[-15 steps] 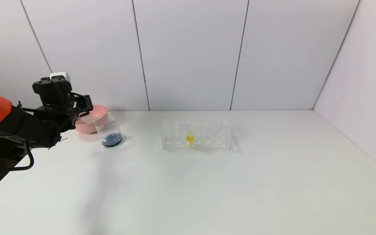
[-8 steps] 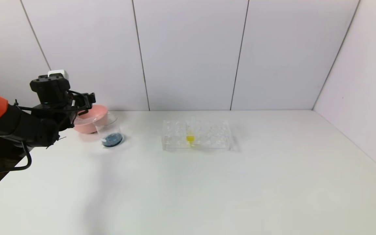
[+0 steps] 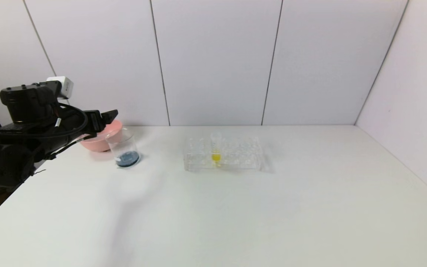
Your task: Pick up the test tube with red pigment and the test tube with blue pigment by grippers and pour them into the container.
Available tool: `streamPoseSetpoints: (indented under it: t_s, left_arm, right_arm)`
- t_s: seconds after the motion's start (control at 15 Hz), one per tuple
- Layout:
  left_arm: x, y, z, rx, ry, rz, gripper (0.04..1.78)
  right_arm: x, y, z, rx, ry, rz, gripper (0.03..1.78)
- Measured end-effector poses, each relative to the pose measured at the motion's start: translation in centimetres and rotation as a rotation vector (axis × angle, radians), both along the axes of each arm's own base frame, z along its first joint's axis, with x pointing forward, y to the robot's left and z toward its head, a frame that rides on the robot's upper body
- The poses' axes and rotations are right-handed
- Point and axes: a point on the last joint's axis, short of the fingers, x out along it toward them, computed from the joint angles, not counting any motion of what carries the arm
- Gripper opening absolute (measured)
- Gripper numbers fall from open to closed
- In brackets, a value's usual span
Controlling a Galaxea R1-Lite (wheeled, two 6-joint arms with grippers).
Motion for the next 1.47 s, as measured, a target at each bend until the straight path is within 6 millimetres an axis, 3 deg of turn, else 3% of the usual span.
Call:
streamPoseSetpoints:
  t_s: [0.4, 0.93, 1.13, 1.33, 1.47]
  left_arm:
    - [-8.7, -0.3, 2.9, -0.003, -0.086, -0.065, 1.76]
    - [-24.9, -0.6, 5.2, 0.069, -0.329, -0.094, 1.76]
    - [-31.2, -0.8, 4.2, 0.08, -0.395, -0.125, 1.76]
    - [-35.7, -0.9, 1.9, 0.092, -0.433, -0.141, 1.76]
    - [-37.6, -0.9, -0.5, 0.109, -0.454, -0.136, 1.76]
  right_arm:
    - [0.0, 0.0, 0.0, 0.0, 0.0, 0.0, 1.77]
    - [0.0, 0.0, 0.0, 0.0, 0.0, 0.0, 1.77]
    - [0.0, 0.0, 0.0, 0.0, 0.0, 0.0, 1.77]
    - [0.0, 0.0, 0.0, 0.0, 0.0, 0.0, 1.77]
    - [0.0, 0.0, 0.0, 0.0, 0.0, 0.0, 1.77]
